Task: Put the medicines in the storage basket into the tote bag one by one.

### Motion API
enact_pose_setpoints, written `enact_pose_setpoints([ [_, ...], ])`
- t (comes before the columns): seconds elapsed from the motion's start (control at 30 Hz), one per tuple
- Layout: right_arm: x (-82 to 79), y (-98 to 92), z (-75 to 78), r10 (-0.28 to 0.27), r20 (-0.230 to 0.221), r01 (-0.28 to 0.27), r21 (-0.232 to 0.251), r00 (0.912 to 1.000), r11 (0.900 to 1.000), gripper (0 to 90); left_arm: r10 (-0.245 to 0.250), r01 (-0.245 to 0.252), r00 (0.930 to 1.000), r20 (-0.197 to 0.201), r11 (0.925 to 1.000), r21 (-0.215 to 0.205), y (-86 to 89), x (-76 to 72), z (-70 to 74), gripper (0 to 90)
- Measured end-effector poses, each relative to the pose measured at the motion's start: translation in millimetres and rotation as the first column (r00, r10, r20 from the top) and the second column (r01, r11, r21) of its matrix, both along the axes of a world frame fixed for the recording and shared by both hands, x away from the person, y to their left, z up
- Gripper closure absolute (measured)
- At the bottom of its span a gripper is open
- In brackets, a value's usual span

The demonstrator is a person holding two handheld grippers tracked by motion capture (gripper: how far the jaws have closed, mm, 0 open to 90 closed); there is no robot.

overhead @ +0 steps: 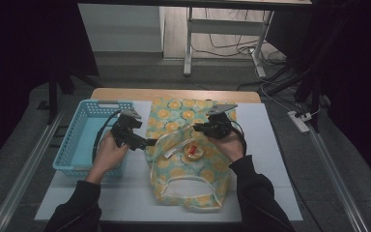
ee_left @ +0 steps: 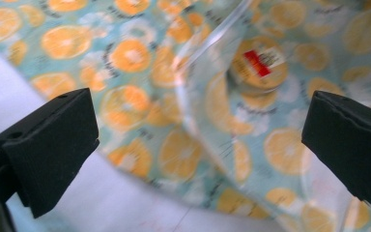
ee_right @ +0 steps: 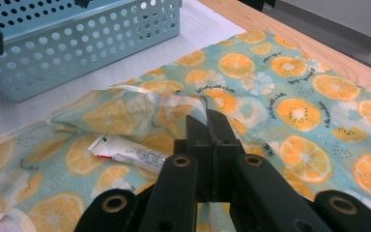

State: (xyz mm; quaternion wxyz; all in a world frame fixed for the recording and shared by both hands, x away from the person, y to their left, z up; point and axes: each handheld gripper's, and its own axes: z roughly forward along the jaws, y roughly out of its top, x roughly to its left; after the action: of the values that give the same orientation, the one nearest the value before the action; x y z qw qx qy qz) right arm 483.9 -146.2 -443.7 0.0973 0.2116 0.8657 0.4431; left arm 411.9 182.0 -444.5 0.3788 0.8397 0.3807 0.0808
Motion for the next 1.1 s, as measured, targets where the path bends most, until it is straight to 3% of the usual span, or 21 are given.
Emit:
enact_pose_setpoints([
  [0.27, 0.1, 0.5, -0.7, 0.001, 0.0, -0.001, 0.0, 1.0, 1.0, 89.9, 0.062, -0.062, 0.9981, -0.006, 0.9981, 0.009, 29.7, 0.8, -1.2, 0.0],
  [0.47, 0.1, 0.5, -0.6, 0.001, 0.0, -0.001, 0.0, 1.0, 1.0, 89.9, 0.118, -0.118, 0.9929, -0.015, 0.9929, -0.009, 50.5, 4.9, -1.3, 0.0],
  [0.67, -0.1, 0.6, -0.5, 0.001, 0.0, -0.001, 0.0, 1.0, 1.0, 89.9, 0.191, -0.191, 0.9816, -0.005, 0.9816, -0.006, 69.8, 11.9, -7.0, 0.0],
  [0.87, 0.4, 0.4, -1.0, 0.0, -0.001, 0.0, 0.0, 1.0, 1.0, 89.9, 0.244, -0.244, 0.9693, -0.028, 0.9696, 0.02, 83.1, 21.1, -14.1, 0.1],
  [1.03, -0.2, 0.9, -0.5, 0.003, -0.001, -0.003, 0.0, 1.0, 1.0, 89.9, 0.271, -0.269, 0.9623, -0.02, 0.9601, 0.076, 88.8, 32.1, -18.6, 0.3],
  [1.1, -0.4, 0.9, -0.3, 0.002, 0.0, -0.002, 0.0, 1.0, 1.0, 89.9, 0.292, -0.289, 0.9561, -0.024, 0.9527, 0.095, 90.4, 37.0, -20.2, 0.2],
])
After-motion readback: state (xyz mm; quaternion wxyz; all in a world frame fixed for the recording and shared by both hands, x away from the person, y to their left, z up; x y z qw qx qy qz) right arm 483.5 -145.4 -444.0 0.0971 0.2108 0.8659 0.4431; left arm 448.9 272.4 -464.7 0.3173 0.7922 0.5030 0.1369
